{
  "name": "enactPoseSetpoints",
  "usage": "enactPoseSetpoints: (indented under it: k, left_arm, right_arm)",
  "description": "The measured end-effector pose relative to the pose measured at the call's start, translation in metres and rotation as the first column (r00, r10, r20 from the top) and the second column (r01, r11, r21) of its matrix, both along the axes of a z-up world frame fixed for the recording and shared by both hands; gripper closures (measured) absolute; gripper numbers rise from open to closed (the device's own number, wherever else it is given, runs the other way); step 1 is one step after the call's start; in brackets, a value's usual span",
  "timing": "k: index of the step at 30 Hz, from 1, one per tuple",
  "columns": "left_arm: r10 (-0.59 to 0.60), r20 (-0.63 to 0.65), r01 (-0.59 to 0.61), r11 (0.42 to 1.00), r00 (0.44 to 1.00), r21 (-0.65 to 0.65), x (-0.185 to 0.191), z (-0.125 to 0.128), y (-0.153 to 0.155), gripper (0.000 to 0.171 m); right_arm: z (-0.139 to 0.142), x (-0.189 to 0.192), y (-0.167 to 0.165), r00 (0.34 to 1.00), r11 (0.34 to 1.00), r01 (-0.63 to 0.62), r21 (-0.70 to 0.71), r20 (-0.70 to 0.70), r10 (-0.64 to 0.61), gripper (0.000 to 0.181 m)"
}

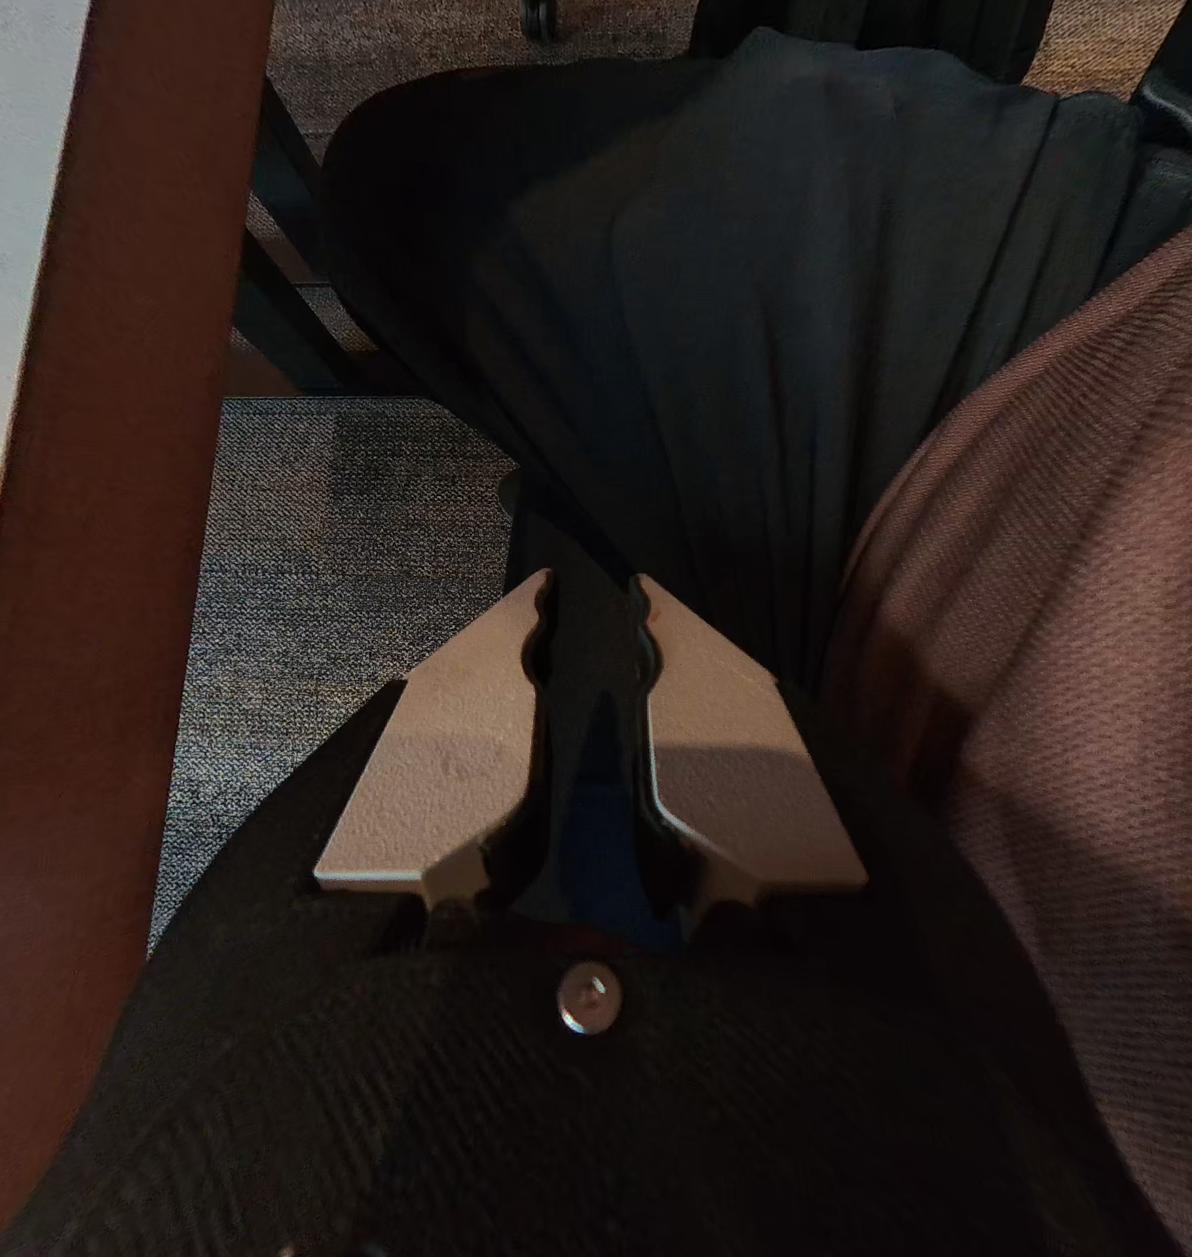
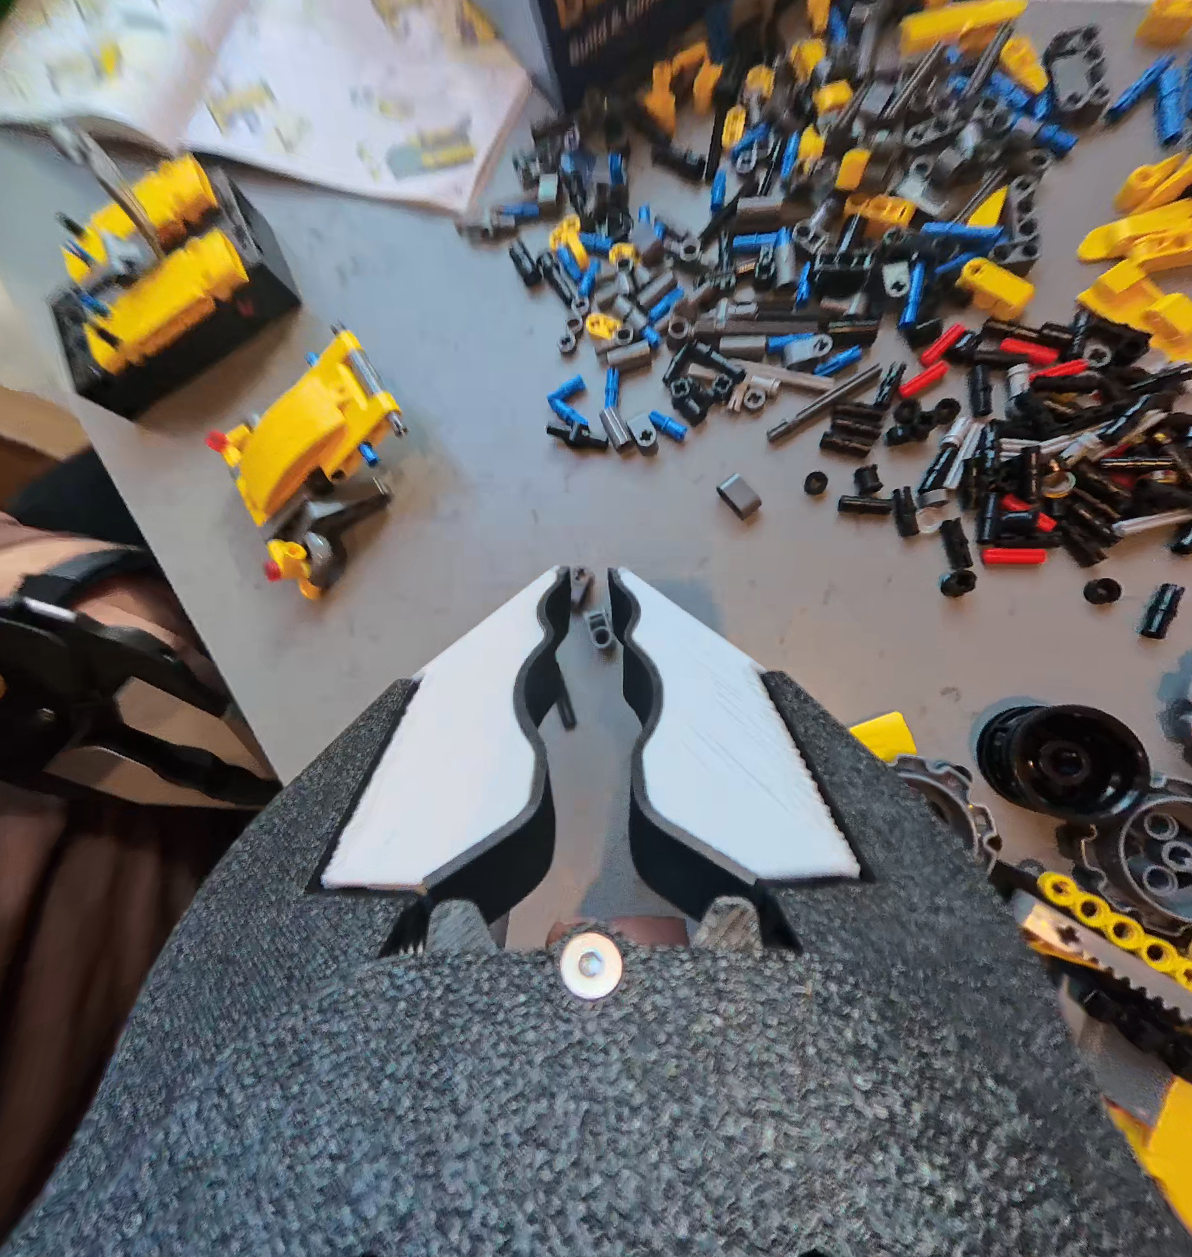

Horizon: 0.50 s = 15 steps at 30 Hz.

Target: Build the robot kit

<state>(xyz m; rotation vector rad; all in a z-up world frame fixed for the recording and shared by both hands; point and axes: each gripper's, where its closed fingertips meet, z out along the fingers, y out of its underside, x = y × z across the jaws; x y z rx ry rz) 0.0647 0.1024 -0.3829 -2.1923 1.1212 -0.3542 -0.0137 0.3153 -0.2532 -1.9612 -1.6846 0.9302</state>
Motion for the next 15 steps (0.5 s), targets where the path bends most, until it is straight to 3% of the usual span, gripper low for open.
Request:
enactPoseSetpoints:
  k: [8,12,15]
  left_arm:
    - [-0.013,-0.015,0.013,1.000,1.000,-0.001,0.003,-0.003,-0.002,0.153]
    - [-0.003,-0.019,0.003,1.000,1.000,-0.002,0.000,-0.005,0.000,0.153]
    - [-0.003,-0.020,0.003,1.000,1.000,0.004,0.000,-0.003,0.000,0.153]
  right_arm:
    - [0.019,0.009,0.016,0.983,0.972,0.150,0.179,-0.132,-0.127,0.172]
    - [0.037,0.007,0.017,0.942,0.954,0.249,0.169,-0.271,-0.198,0.174]
    - [0.034,0.010,0.019,0.935,0.944,0.283,0.171,-0.269,-0.231,0.173]
